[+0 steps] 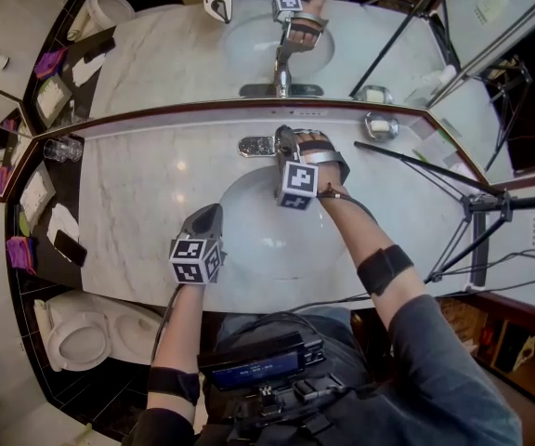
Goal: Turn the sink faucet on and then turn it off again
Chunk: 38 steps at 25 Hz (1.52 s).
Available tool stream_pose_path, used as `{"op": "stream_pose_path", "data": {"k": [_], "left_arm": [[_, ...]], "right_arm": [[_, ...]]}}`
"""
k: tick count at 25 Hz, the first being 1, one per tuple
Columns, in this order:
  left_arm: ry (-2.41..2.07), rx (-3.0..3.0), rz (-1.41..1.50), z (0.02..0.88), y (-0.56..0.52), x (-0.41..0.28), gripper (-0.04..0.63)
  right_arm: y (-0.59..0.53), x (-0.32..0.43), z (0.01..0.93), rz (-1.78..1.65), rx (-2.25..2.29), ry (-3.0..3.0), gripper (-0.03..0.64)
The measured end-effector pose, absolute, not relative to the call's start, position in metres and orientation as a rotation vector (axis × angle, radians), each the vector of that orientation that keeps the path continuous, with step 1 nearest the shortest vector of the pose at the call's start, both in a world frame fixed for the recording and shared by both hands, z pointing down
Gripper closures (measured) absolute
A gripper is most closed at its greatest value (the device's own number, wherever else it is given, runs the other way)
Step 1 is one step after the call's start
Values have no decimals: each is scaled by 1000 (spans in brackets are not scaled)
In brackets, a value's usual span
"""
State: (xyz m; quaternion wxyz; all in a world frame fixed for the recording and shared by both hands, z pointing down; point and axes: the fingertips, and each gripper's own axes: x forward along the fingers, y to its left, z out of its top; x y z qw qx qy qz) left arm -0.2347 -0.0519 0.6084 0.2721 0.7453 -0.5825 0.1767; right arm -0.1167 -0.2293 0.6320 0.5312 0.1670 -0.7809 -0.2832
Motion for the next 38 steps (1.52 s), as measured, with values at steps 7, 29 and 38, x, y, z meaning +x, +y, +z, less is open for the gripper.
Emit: {"op": "stream_pose_path", "data": {"k": [7,29,38], "left_arm": [[-1553,2023,470,607,-56,-225,595],[-1565,2058,455,592,-61,-218,595],[-1568,2112,443,574,-70,-205,595]], "right_arm": [[-235,-120,629,-660,317,-1873,457],[-205,-111,612,-643,352,-1894,465],[-179,-76,583,-522,503,-2005,582]]}}
